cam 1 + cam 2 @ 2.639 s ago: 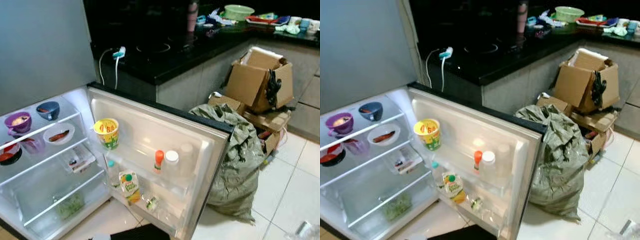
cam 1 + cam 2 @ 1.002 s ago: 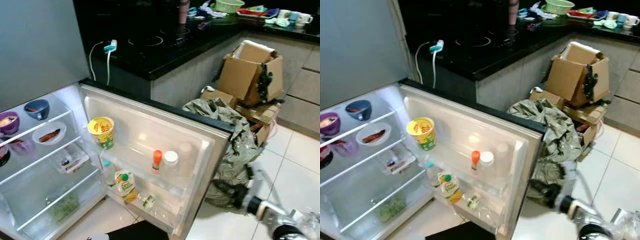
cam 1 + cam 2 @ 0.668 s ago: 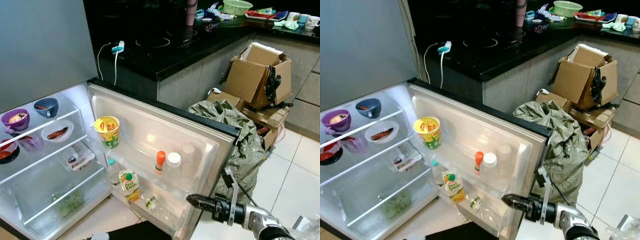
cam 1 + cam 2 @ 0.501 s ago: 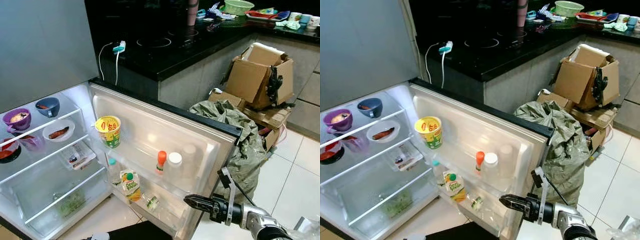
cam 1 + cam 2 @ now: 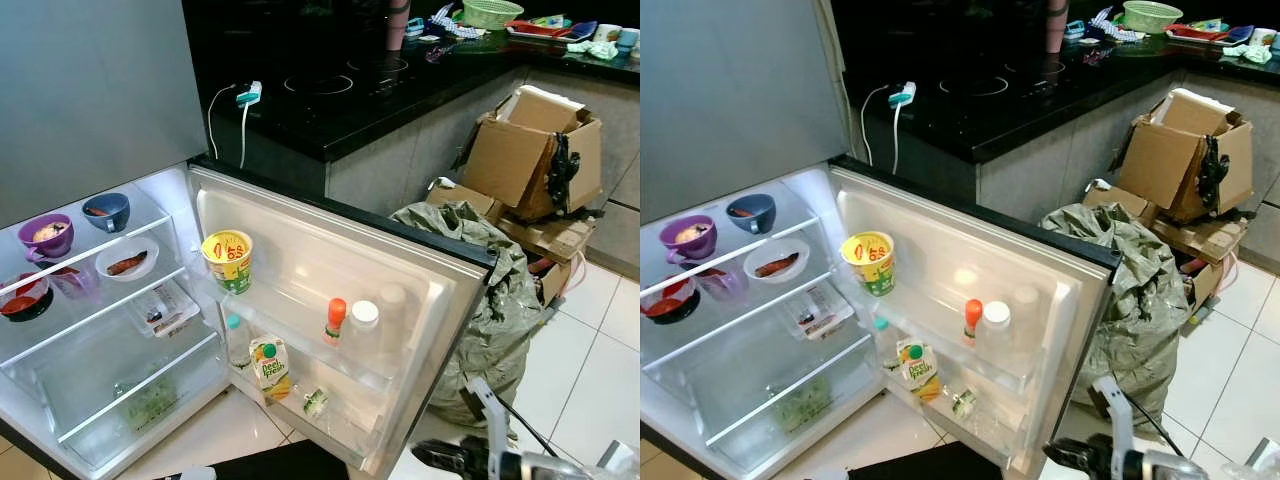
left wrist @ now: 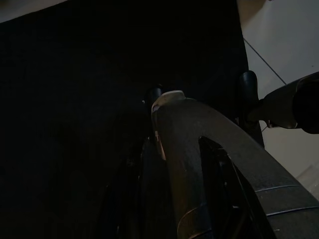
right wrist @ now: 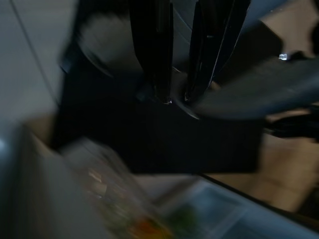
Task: Restocking fridge
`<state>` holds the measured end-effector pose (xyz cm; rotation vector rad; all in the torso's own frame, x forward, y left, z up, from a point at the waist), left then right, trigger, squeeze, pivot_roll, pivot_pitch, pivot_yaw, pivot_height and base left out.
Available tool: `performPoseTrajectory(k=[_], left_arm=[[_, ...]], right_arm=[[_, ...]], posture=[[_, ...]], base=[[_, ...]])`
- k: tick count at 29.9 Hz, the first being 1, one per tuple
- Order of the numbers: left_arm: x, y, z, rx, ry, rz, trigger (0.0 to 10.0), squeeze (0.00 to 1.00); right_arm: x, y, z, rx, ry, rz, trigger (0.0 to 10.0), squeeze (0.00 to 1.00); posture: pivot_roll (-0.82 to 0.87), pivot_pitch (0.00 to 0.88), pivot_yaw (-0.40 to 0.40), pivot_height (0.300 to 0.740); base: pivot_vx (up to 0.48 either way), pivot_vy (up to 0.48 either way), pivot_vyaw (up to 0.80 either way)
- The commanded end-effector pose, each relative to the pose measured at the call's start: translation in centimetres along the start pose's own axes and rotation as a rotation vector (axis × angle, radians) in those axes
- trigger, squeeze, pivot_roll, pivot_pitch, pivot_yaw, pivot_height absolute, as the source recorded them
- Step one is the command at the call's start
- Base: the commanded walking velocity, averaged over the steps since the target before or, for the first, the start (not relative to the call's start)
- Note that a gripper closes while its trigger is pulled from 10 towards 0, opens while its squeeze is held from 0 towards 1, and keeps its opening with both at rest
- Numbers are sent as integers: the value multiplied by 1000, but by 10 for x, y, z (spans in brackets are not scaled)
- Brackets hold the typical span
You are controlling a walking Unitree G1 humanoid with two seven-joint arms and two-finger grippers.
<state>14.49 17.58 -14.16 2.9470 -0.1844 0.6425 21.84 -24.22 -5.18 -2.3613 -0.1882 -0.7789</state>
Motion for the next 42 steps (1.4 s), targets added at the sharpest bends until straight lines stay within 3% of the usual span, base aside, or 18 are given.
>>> performPoseTrajectory(k=[1, 2, 4, 5, 6, 11, 14, 18, 24, 28, 36, 42], left_arm=[[-12, -1, -1, 0, -40, -10, 10000, 0], [-12, 0, -1, -1, -39, -10, 10000, 0], [-11, 1, -1, -2, -39, -10, 10000, 0], [-11, 1, -1, -2, -39, -10, 10000, 0], [-10, 2, 0, -3, -38, -9, 10000, 0], [-10, 5, 0, -5, -38, -10, 10000, 0], [-10, 6, 0, -5, -37, -10, 10000, 0], [-9, 6, 1, -5, -36, -12, 10000, 0], [-8, 6, 1, -2, -34, -14, 10000, 0], [-9, 4, 0, 3, -35, -15, 10000, 0], [-20, -6, -4, 16, -52, -17, 10000, 0], [-19, -5, -4, 14, -52, -17, 10000, 0]], right_arm=[[-6, 7, -3, -64, -24, -5, 10000, 0], [-8, 11, -4, -102, -25, -5, 10000, 0], [-5, 35, -16, -332, -16, -33, 10000, 0], [-5, 35, -16, -332, -16, -33, 10000, 0], [8, 53, -29, -516, 38, -59, 10000, 0], [51, 64, -41, -662, 218, -75, 10000, 0], [69, 65, -43, -719, 266, -109, 10000, 0], [93, 60, -39, -730, 350, -113, 10000, 0], [119, 36, -19, -576, 439, -156, 10000, 0], [120, 33, -16, -545, 432, -181, 10000, 0], [119, 27, -17, -452, 434, -210, 10000, 0], [117, 20, -11, -381, 415, -230, 10000, 0]], posture=[[-58, 0, 8, 740], [-58, 0, 8, 740], [-58, 0, 8, 740], [-58, 0, 8, 740], [-56, 0, 10, 740], [-56, 0, 10, 740], [-56, 0, 10, 740], [-53, 0, 9, 740], [-53, 0, 9, 740], [-48, 0, 10, 740], [-52, 0, 10, 740], [-54, 0, 10, 740]], base=[[0, 0, 0], [0, 0, 0], [0, 0, 0], [0, 0, 0], [0, 0, 0], [0, 0, 0], [0, 0, 0], [0, 0, 0], [0, 0, 0], [0, 0, 0], [0, 0, 763], [0, 0, 754]])
Point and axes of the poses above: a point about 5 cm out from each wrist's last joint towards the gripper, its own z axis pointing out of the wrist towards the gripper, its own x axis along the axis of the wrist's last joint, y = z × x, the point moved 4 cm from there along z, pointing out of the wrist towards the gripper, and after that the axes turned 3 degrees about z, right-handed, at the moved point
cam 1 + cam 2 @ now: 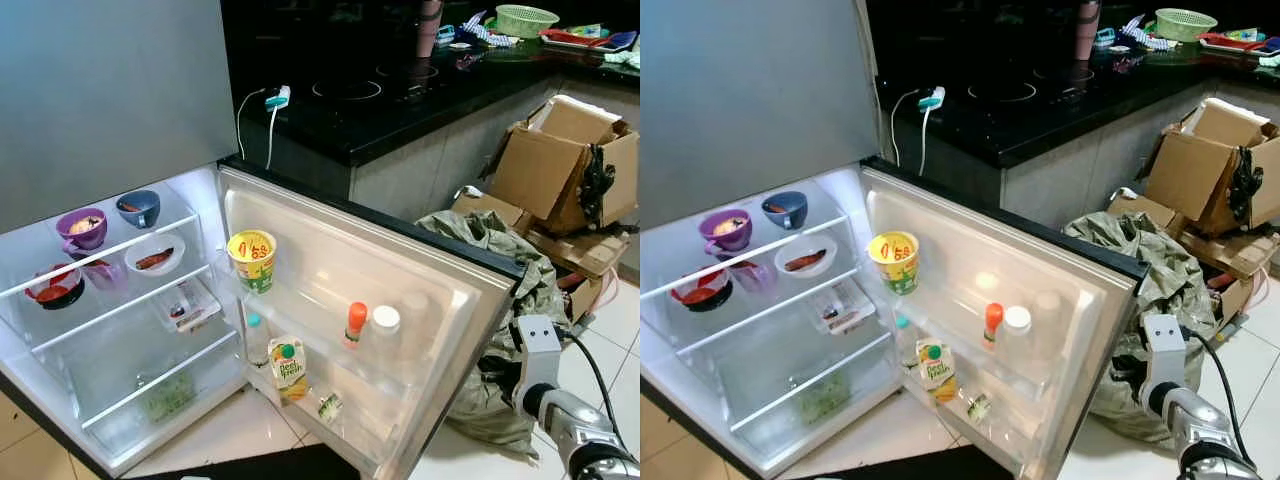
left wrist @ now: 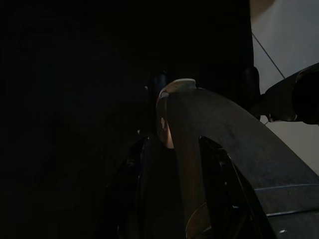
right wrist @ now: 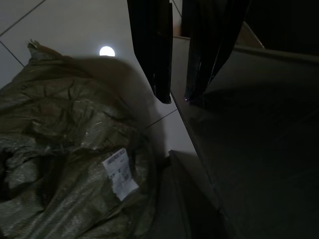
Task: Restocking fridge
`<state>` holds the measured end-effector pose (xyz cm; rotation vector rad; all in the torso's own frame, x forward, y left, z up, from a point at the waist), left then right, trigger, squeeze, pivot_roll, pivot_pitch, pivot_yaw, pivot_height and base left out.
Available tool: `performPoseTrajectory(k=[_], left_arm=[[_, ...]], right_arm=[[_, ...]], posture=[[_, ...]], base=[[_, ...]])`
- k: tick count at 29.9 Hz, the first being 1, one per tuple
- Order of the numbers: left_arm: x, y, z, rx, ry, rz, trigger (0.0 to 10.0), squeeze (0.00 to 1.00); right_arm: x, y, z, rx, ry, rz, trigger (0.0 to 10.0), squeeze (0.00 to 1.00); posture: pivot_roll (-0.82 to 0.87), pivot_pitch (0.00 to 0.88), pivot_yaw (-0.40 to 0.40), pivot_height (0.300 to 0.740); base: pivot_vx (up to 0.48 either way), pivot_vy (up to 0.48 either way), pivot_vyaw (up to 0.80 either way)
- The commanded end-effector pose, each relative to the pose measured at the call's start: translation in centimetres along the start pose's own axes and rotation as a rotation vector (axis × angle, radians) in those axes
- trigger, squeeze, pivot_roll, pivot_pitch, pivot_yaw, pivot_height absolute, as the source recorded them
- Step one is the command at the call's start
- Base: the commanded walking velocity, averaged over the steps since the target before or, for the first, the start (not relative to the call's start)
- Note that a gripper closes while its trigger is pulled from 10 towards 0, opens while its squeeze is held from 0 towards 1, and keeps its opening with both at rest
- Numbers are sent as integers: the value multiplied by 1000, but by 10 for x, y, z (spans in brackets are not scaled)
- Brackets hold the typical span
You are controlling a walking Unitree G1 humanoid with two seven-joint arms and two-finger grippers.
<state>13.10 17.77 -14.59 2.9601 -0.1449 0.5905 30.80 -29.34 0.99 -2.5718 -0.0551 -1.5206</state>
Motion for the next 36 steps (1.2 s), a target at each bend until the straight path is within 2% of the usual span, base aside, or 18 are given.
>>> performPoseTrajectory(k=[1, 7, 8, 15, 25, 29, 34, 36], left_arm=[[-4, -4, -1, 10, -17, 12, 10000, 0], [-1, -2, 0, 7, -14, 12, 10000, 0], [-1, -2, 0, 7, -13, 12, 10000, 0], [1, -2, 0, 6, -10, 13, 10000, 0], [-2, -7, -2, 11, -11, -2, 10000, 0], [-2, -8, -2, 16, -15, 16, 10000, 0], [0, -6, -1, -2, -8, 21, 10000, 0], [3, 4, 1, -14, -2, 18, 10000, 0]], right_arm=[[4, -23, 9, 115, 21, -14, 10000, 0], [5, -30, 9, 185, 18, -16, 10000, 0], [4, -34, 8, 226, 14, -13, 10000, 0], [0, -33, 6, 239, 1, -19, 10000, 0], [-13, -9, 1, 43, -56, -38, 10000, 0], [-17, -3, -1, -8, -67, -29, 10000, 0], [-22, 0, -3, -37, -77, -22, 10000, 0], [-28, 3, -5, -68, -96, -14, 10000, 0]], posture=[[-54, 0, 8, 740], [-54, 0, 8, 740], [-57, 0, 8, 740], [-57, 0, 8, 740], [-56, 0, 10, 740], [-56, 0, 10, 740], [-56, 0, 10, 740], [-59, 0, 10, 740]], base=[[0, 0, 750], [0, 0, 750], [0, 0, 750], [0, 0, 755], [0, 0, 52], [0, 0, 0], [0, -94, 0], [0, -472, 0]])
Point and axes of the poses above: a point about 5 cm out from each wrist's last joint towards the gripper, its own z axis pointing out of the wrist towards the gripper, its own x axis along the axis of the wrist's last joint, y = z × x, the point moved 4 cm from there along z, pointing out of the wrist towards the gripper, and after that the axes turned 3 degrees about z, right-handed, at the moved point
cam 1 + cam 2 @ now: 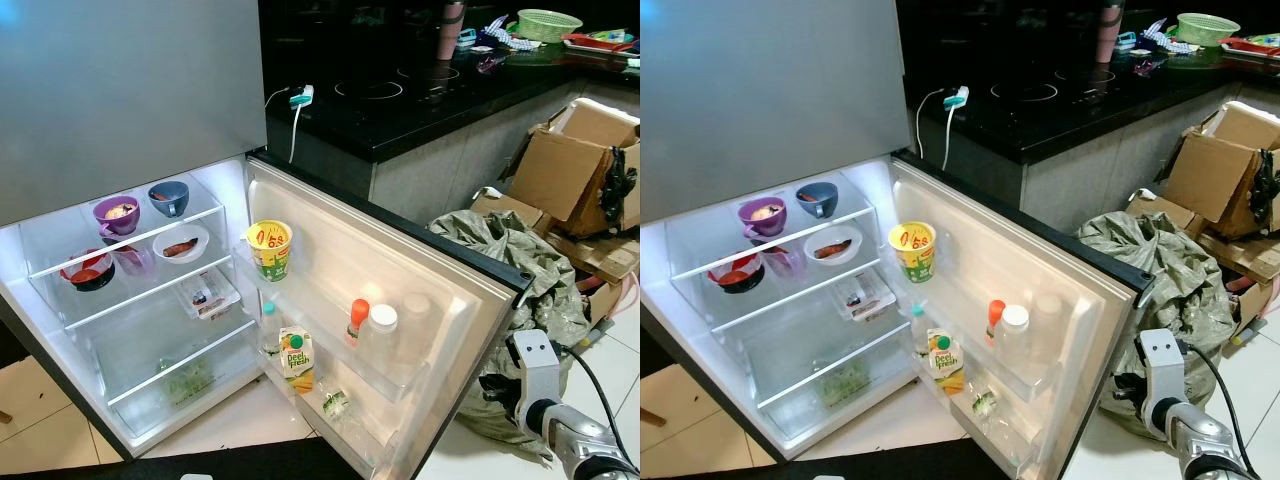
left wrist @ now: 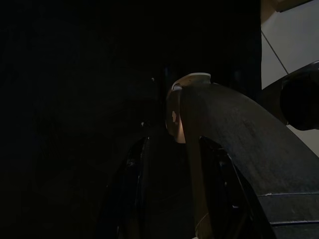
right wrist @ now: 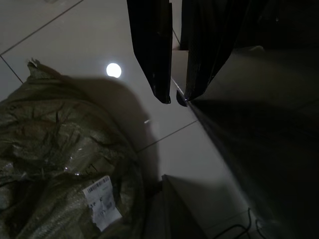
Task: Restocking fridge
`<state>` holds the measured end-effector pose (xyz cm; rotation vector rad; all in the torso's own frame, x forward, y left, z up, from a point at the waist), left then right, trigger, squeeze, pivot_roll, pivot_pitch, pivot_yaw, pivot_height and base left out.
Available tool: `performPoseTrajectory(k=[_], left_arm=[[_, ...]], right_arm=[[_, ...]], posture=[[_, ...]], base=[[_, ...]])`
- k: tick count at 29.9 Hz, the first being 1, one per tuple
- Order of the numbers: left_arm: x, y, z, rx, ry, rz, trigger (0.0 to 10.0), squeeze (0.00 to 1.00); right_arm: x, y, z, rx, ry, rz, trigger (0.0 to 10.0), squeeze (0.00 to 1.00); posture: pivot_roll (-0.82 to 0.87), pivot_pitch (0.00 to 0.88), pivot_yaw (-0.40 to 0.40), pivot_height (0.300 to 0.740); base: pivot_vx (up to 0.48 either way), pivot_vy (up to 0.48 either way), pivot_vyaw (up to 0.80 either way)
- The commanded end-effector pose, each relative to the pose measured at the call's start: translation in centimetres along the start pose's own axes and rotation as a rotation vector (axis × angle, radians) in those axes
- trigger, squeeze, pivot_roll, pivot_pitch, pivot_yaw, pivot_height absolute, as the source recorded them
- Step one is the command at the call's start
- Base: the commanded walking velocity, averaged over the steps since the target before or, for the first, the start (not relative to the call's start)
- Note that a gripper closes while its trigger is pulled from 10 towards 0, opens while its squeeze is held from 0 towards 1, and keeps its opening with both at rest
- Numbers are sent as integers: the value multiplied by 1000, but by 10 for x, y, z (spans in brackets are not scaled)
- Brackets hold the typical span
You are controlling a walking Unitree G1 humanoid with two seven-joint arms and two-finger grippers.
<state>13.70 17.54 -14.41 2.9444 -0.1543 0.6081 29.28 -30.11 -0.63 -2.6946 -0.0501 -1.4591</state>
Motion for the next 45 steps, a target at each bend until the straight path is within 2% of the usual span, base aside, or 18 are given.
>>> performPoseTrajectory(k=[1, 7, 12, 14, 15, 20, 23, 26, 29, 31, 34, 45], left_arm=[[-3, 3, 0, -2, -15, 12, 10000, 0], [-2, 13, 3, 6, -17, 10, 10000, 0], [-2, 14, 4, 17, -23, 6, 10000, 0], [0, 9, 3, 25, -18, -1, 10000, 0], [0, 2, 2, 33, -13, -8, 10000, 0], [-1, -6, -1, 40, -14, -12, 10000, 0], [-9, -20, -6, 41, -17, -5, 10000, 0], [-11, -21, -7, 26, -14, -22, 10000, 0], [-10, -3, -2, 0, -19, -3, 10000, 0], [-8, 2, 0, 4, -14, -8, 10000, 0], [-7, 4, 1, 14, -14, -6, 10000, 0], [-6, 2, 1, 42, -18, -15, 10000, 0]], right_arm=[[-7, -5, 2, 3, -20, 14, 10000, 0], [-23, -5, -1, -28, -62, 30, 10000, 0], [-38, -5, -4, -49, -101, 50, 10000, 0], [-44, -6, -5, -54, -117, 55, 10000, 0], [-49, -7, -7, -58, -130, 57, 10000, 0], [-52, -7, -7, -60, -138, 59, 10000, 0], [-55, -9, -7, -59, -145, 60, 10000, 0], [-56, -10, -7, -58, -149, 61, 10000, 0], [-60, -12, -8, -59, -167, 58, 10000, 0], [-63, -12, -8, -63, -175, 58, 10000, 0], [-65, -11, -9, -68, -179, 60, 10000, 0], [-64, -6, -11, -85, -178, 59, 10000, 0]], posture=[[-59, 0, 10, 740], [-59, 0, 10, 740], [-59, 0, 12, 740], [-58, 0, 14, 740], [-57, 0, 13, 740], [-57, 0, 13, 740], [-57, 0, 13, 740], [-58, 0, 13, 740], [-59, 0, 11, 740], [-57, 0, 10, 740], [-57, 0, 10, 740], [-58, 0, 13, 740]], base=[[0, -472, 0], [0, -124, 0], [0, 0, 0], [0, 0, 0], [0, 0, 0], [0, 0, 0], [0, 0, 0], [0, 0, 0], [0, -480, 0], [0, -480, 0], [0, -480, 0], [0, 0, 0]])
Point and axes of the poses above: a point about 5 cm out from each wrist's last joint towards the gripper, its own z axis pointing out of the wrist towards the gripper, its own x axis along the axis of the wrist's last joint, y = z × x, the point moved 4 cm from there along z, pointing out of the wrist towards the gripper, and after that the axes turned 3 degrees about z, right-handed, at the moved point
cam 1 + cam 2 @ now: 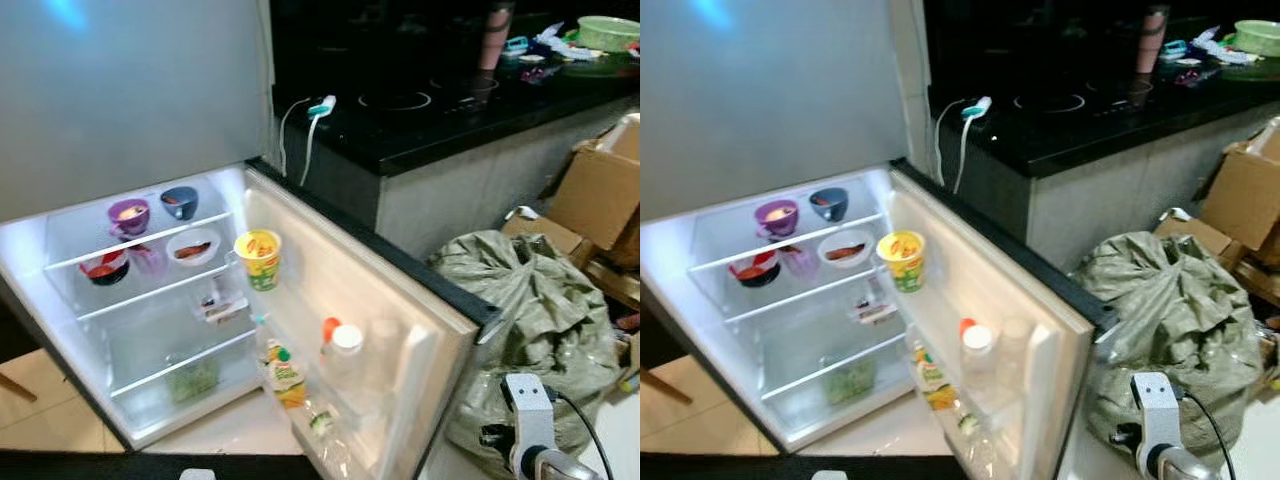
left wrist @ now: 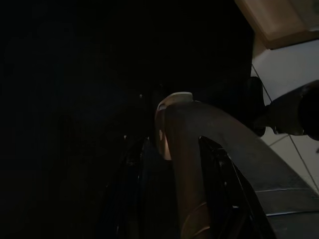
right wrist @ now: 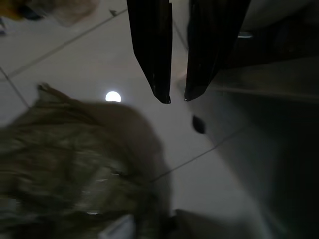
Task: Restocking fridge
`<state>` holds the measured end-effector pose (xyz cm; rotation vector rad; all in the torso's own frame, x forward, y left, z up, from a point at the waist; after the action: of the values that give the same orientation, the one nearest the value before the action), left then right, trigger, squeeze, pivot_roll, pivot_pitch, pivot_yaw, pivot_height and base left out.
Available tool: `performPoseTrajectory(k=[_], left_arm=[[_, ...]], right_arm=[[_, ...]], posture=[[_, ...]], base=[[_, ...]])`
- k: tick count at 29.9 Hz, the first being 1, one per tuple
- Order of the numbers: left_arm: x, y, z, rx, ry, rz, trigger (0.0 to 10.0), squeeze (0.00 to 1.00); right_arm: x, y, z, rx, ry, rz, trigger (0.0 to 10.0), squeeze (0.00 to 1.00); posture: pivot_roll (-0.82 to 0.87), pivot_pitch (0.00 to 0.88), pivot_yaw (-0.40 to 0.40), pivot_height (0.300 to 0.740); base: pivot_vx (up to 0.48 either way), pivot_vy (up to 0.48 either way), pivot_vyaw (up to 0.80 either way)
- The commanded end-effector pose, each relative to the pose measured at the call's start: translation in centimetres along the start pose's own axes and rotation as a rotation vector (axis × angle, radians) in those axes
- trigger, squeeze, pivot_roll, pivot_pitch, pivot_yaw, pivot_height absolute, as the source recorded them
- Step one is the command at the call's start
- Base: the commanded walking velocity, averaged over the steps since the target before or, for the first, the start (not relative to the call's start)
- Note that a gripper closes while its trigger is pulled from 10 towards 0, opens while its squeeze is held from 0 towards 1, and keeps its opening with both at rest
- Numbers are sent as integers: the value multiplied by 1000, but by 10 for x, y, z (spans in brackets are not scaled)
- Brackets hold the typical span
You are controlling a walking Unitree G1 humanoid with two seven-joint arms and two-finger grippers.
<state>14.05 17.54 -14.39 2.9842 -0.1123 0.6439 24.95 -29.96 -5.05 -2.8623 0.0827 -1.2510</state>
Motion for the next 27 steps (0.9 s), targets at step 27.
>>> performPoseTrajectory(k=[27], left_arm=[[-15, -3, -2, 1, -53, 7, 10000, 0]], right_arm=[[18, 3, 2, -22, 42, -34, 10000, 0]], posture=[[-59, 0, 12, 740]], base=[[-243, 0, 0]])
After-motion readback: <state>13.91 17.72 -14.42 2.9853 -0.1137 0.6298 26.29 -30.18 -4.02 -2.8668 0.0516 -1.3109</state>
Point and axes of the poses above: a point about 5 cm out from each wrist's last joint towards the gripper, its own z axis pointing out of the wrist towards the gripper, its own x axis along the axis of the wrist's last joint, y = z × x, the point moved 4 cm from there along z, pointing out of the wrist towards the gripper, and after that the axes turned 3 degrees about z, right-handed, at the moved point
